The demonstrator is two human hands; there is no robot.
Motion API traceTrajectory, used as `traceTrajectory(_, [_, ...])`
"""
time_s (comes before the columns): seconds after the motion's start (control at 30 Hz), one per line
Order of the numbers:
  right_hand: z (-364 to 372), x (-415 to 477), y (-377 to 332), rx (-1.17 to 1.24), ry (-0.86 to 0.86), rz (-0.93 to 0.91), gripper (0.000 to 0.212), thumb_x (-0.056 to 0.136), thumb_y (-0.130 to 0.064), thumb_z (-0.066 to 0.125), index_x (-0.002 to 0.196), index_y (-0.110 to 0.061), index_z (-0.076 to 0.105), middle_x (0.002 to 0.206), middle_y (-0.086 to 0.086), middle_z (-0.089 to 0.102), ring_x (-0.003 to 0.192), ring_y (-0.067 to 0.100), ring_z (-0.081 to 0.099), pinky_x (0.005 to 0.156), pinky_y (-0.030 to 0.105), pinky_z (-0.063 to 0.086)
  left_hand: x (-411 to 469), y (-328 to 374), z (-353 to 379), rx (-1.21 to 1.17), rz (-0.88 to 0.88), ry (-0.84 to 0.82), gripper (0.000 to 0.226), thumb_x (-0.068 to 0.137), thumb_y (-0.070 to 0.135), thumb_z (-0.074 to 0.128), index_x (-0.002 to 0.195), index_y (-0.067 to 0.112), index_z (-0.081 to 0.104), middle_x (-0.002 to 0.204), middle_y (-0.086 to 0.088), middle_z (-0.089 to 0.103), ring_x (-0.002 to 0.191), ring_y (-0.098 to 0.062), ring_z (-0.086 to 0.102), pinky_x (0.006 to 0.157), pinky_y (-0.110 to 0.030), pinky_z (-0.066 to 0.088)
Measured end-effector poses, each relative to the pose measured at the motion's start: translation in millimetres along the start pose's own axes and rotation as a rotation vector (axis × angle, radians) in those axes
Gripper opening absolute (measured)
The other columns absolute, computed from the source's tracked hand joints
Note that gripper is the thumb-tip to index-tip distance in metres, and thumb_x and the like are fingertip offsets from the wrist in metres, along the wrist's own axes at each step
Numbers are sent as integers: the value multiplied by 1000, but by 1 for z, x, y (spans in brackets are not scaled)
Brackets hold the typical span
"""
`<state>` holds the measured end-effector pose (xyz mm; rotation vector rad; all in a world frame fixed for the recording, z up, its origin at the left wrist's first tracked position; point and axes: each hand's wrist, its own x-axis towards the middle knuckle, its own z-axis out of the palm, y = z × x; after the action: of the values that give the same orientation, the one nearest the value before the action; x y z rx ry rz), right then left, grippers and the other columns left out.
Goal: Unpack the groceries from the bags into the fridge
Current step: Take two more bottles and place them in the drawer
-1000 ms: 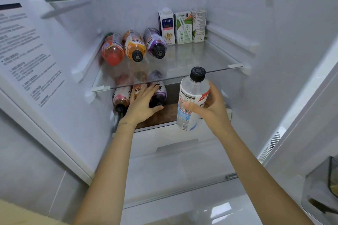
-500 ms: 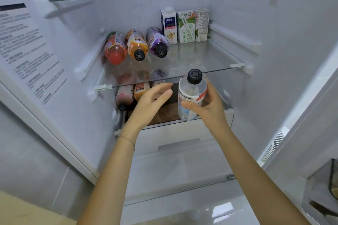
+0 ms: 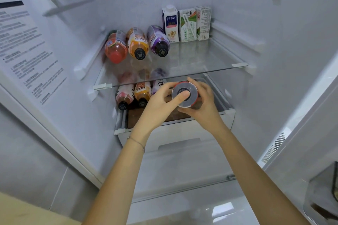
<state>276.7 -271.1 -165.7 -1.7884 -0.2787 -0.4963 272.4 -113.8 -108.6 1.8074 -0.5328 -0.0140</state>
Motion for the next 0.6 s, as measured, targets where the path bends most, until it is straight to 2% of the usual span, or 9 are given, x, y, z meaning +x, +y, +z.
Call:
traceTrajectory(0.03, [-2,-1,1,-56,-10,18,84,64,-38,83,135,-51,41,126,-29,34,124,22,46,100,45,48,1,-2,-1,4,7,-2,41,81,51,62,117,31,58,117,12,65,109,0,60,94,-23,50])
traceTrajectory(0.1, [-9,-2,5,-134,-83,75,91,65,-39,84,139,-53,32,128,-17,30,126,21,43,105,42,44,3,-10,-3,8,3,-21,47,85,43,65,126,21,57,121,9,64,111,0,59,94,-21,49])
traceTrajectory(0.2, [-17,-5,8,-190,-185,185,104,64,-43,84,149,-40,24,138,-7,29,125,18,46,105,39,44,9,-26,-3,154,13,-98,57,84,39,72,134,20,52,126,10,61,114,0,57,97,-21,47])
traceTrajectory(0.27, [-16,-5,14,-211,-190,196,101,68,-36,84,150,-30,26,140,-4,36,123,17,48,103,40,46,13,-36,3,326,14,-116,71,79,48,73,140,22,47,132,9,58,117,-3,55,99,-25,46])
traceTrajectory(0.33, [-13,-4,24,-160,-176,215,94,68,-32,84,146,-28,32,137,-4,45,122,16,50,100,43,49,19,-43,9,454,25,-80,79,77,54,72,143,22,44,139,5,54,124,-10,50,103,-32,44])
traceTrajectory(0.43, [-9,1,39,-97,-180,288,96,69,-31,83,148,-30,29,137,-6,49,122,15,52,99,44,50,29,-51,12,685,99,-45,78,78,56,70,143,21,43,149,-4,45,143,-21,29,115,-46,30])
traceTrajectory(0.5, [-7,7,46,-110,-213,287,98,70,-25,84,149,-30,25,139,-6,48,124,13,50,100,42,50,34,-55,9,754,113,-38,77,80,55,70,144,21,43,153,-8,38,147,-24,18,118,-46,19])
traceTrajectory(0.6, [-3,17,49,-131,-326,297,110,67,-27,86,151,-28,16,143,-5,43,126,12,47,103,39,47,42,-68,4,845,156,-53,77,80,55,68,144,20,42,154,-8,36,148,-24,14,119,-42,11])
